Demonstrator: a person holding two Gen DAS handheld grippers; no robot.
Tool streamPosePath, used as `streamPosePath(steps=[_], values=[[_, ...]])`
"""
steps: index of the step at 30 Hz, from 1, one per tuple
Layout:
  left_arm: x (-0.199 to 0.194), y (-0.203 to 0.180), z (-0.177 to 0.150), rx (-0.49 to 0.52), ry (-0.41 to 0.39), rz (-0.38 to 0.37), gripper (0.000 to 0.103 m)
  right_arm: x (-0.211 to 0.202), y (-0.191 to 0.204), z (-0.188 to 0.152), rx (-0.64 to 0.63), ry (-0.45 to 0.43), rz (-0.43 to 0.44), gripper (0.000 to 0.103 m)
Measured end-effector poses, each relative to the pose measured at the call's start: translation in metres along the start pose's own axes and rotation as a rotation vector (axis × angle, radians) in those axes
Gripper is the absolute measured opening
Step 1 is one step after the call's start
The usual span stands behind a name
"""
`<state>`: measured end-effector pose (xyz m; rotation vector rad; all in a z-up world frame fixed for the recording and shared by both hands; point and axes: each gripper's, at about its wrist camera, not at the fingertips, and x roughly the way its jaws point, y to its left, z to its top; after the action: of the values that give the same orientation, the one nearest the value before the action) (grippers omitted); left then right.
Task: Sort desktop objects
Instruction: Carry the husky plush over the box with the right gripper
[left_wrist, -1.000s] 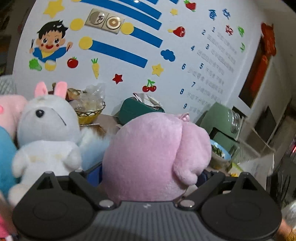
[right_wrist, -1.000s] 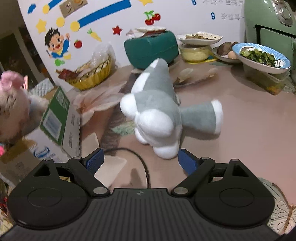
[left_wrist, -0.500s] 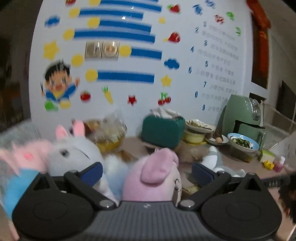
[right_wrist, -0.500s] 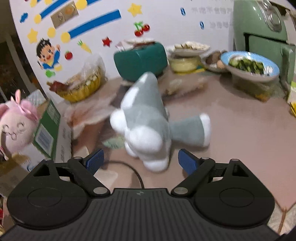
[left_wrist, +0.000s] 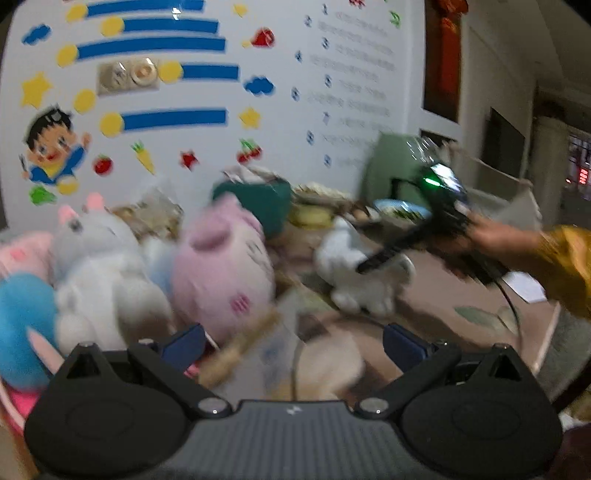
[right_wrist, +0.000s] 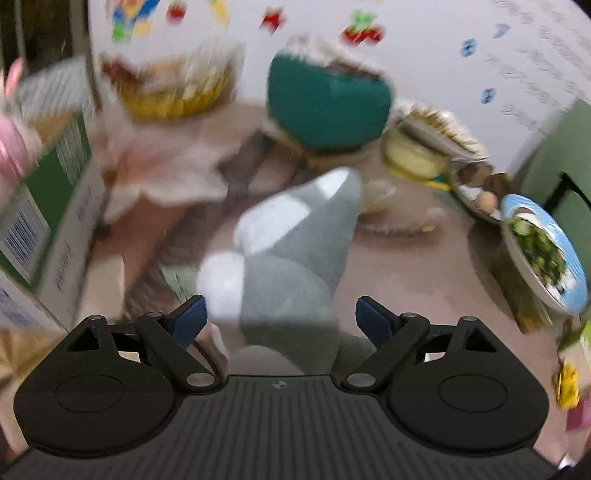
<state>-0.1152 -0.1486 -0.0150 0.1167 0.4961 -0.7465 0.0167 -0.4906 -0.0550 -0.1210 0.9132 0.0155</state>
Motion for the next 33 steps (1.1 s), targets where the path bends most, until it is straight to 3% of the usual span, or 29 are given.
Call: streamPosePath(steps=[5,7,9,19,26,33], values=[[0.01,0.001,-0.019,-0.044,0.062,-0.022,0.103,0.04,0.014,0.006,-0.109,0.124,-0.042,0.103],[0.012,0.003,-0.024,-0.063,0.075,-0.024,0.103,0.053,0.014,0.005,-0.08,0.151,0.0,0.103],[0.013,0.004,-0.028,-0.055,0.087,-0.009,0.103,0.057,0.012,0.003,-0.036,0.122,0.0,0.103],[0.015,0.009,-0.034,-0.051,0.113,0.011,0.103,0.012,0.018,-0.006,0.055,-0.106,0.004,0.097],[0.012,0.009,-0.033,-0.048,0.106,0.012,0.103,-0.076,0.047,0.029,0.024,-0.354,0.136,0.097],[0.007,0.01,-0.035,-0.05,0.094,0.016,0.103,-0.142,0.105,0.073,-0.152,-0.569,0.265,0.098]])
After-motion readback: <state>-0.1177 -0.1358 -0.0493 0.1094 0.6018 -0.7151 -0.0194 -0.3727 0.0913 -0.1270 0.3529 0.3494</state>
